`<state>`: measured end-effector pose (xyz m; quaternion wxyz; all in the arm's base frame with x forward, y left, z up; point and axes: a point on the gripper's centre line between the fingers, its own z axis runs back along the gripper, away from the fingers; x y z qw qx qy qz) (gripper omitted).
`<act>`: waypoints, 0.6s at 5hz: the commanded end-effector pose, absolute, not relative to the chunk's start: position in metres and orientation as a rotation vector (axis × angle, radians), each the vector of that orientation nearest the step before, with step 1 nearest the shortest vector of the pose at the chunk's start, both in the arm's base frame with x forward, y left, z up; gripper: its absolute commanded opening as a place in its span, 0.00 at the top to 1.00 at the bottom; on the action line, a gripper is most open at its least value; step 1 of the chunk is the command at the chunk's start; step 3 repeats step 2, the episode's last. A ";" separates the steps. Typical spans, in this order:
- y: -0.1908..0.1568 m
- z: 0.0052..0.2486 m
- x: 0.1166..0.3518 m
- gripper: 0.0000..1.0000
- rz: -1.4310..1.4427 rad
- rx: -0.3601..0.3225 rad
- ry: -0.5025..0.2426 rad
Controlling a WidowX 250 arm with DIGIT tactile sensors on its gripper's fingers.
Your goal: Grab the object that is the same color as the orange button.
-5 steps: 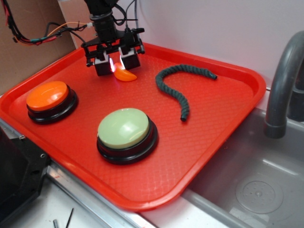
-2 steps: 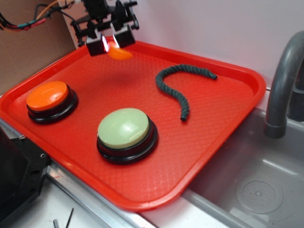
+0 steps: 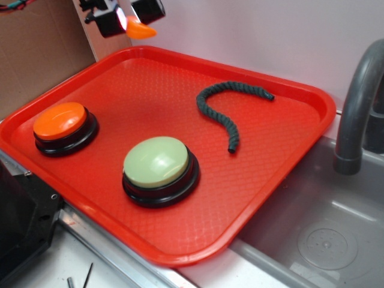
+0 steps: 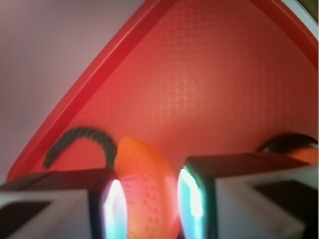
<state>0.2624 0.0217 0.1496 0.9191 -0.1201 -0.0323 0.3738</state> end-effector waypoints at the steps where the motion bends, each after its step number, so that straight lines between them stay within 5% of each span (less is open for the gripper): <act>1: 0.011 0.192 0.230 1.00 0.645 -0.292 -0.171; 3: 0.010 0.186 0.224 1.00 0.687 -0.247 -0.142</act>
